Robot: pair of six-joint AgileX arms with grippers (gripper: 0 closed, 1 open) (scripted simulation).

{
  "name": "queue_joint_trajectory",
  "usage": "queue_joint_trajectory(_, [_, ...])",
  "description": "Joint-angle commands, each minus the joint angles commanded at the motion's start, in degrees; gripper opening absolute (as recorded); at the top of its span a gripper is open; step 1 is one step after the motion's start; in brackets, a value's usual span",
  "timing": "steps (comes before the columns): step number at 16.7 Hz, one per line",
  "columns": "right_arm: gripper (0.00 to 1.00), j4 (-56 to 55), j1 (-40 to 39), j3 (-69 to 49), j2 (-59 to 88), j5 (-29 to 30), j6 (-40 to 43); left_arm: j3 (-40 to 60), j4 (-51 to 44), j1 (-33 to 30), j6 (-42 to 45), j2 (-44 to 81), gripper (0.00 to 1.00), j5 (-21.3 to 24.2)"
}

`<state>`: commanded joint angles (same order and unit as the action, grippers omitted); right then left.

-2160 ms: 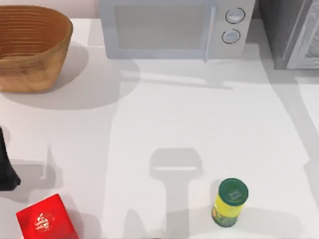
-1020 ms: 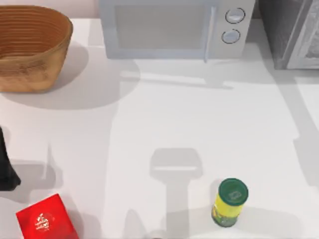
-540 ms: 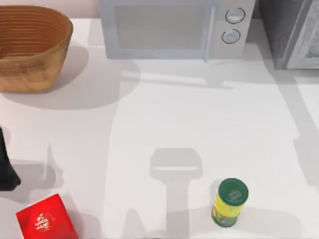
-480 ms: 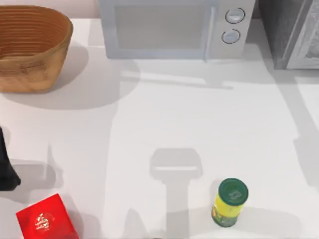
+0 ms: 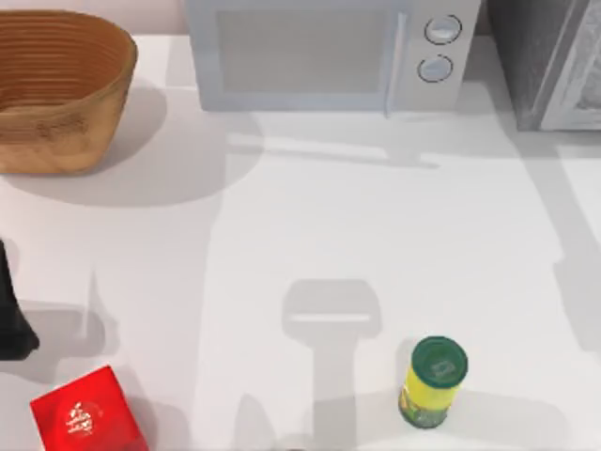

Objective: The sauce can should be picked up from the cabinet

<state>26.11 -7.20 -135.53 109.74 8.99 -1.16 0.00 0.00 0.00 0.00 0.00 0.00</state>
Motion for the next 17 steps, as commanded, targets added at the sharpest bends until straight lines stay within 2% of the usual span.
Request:
queue_joint_trajectory(7, [0.00,1.3,-0.7,1.1,-2.3,0.7,-0.1,0.0,0.0,0.0,0.0,0.0,1.00,0.0])
queue_joint_trajectory(17, [0.00,15.4,-7.2,11.4,-26.8,6.7,-0.2,0.0,0.0,0.0,0.0,0.0,1.00,0.0])
